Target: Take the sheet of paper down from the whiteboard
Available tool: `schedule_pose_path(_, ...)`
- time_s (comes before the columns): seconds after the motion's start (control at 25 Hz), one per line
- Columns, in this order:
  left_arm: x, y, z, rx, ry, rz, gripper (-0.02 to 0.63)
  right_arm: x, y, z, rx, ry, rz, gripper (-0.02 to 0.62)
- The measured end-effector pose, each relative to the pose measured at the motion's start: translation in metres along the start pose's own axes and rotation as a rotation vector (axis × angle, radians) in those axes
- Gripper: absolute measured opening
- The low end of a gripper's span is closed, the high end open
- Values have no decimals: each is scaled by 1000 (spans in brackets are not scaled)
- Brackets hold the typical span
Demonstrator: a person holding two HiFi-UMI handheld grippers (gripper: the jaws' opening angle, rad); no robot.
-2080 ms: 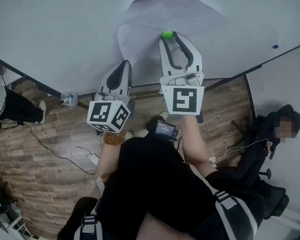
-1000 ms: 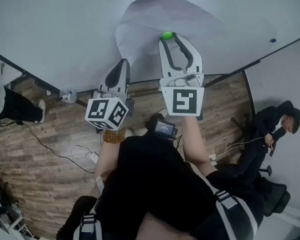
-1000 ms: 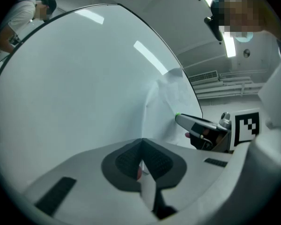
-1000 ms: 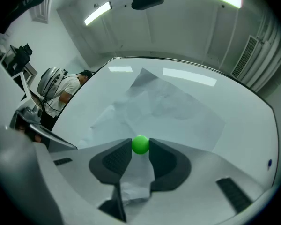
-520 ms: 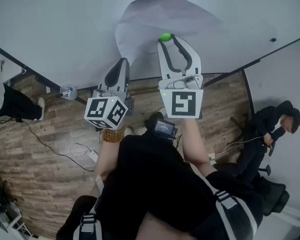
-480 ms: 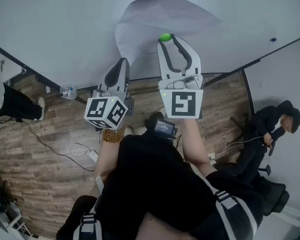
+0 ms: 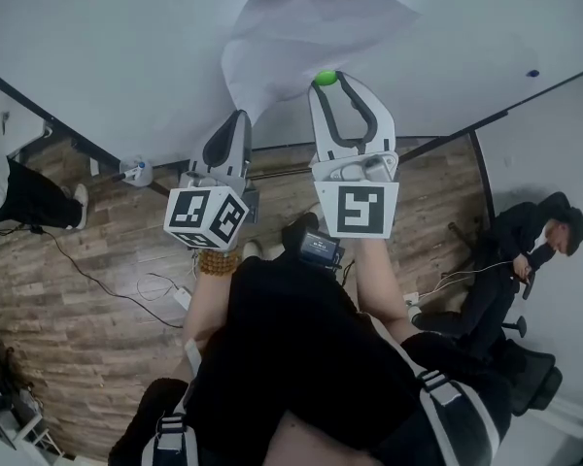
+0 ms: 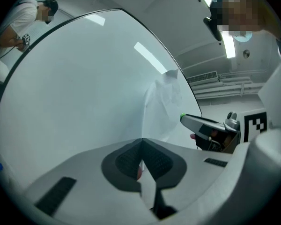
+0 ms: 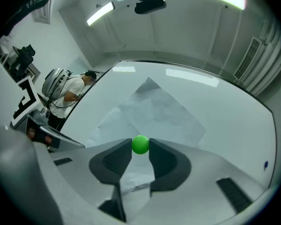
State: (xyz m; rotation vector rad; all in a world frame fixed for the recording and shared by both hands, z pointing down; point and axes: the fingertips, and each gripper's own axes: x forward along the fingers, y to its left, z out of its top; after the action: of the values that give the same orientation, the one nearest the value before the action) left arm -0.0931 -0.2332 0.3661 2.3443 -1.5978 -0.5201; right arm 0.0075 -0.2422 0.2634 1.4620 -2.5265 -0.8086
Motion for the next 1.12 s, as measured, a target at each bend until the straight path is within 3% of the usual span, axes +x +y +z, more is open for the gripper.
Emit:
schedule_pose_path(0.52, -24, -12, 15, 8, -54, -23, 9, -28, 10, -4, 7, 33, -11, 115)
schedule_pose_path(0.92, -41, -14, 36, 3, -109, 7, 9, -34, 10, -2, 25, 19, -11, 115)
schedule_pose_path(1.12, -52, -24, 63, 111, -160, 65, 9, -36, 12, -1, 34, 18, -6, 115)
